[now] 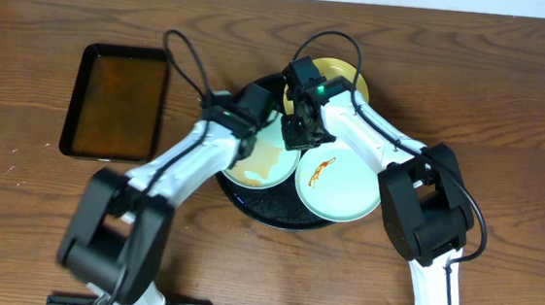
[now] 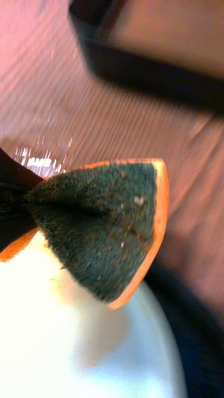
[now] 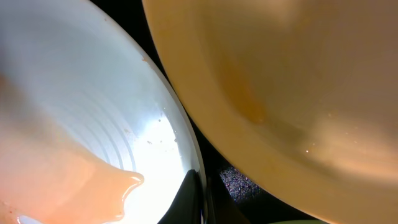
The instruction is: Clean dirty plates on tray and stack at the side
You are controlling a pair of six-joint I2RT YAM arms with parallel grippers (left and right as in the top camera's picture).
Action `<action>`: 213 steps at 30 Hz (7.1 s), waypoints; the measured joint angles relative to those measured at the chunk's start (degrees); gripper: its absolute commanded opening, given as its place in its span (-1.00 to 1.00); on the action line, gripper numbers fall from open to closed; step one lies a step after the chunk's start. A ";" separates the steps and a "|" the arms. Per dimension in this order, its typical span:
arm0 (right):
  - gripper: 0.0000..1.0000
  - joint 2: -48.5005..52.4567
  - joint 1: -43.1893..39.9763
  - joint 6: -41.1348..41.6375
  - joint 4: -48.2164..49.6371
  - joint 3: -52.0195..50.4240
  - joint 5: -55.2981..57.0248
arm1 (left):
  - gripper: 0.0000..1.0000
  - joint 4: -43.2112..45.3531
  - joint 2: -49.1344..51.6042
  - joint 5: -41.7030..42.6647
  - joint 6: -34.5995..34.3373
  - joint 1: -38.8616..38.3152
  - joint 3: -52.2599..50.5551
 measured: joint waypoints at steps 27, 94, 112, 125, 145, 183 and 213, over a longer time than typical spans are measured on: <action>-0.98 -7.80 1.99 -0.13 -3.98 1.92 1.77 | -0.85 1.70 -17.46 37.59 8.26 19.17 -0.07; -0.98 -3.91 2.01 4.72 -4.59 1.92 6.45 | -0.85 0.13 -19.34 20.33 2.64 15.39 -0.04; -0.24 -10.88 4.96 3.39 -6.29 2.36 10.64 | -0.85 -6.27 -19.32 22.86 2.47 21.97 -0.07; -0.23 -1.90 4.76 3.50 -5.18 2.23 10.51 | -0.85 -6.43 -19.32 22.86 2.47 21.97 -0.07; -0.98 1.77 3.54 4.46 -2.80 3.23 8.94 | -0.85 -6.43 -19.32 22.86 2.47 21.97 -0.07; -0.98 -12.15 16.76 -0.76 -4.76 3.89 53.24 | -0.85 -6.43 -19.32 22.86 2.47 21.97 -0.13; -0.98 -17.00 18.93 -46.21 11.56 5.75 64.06 | -0.85 -6.38 -19.32 22.86 2.47 21.97 -0.15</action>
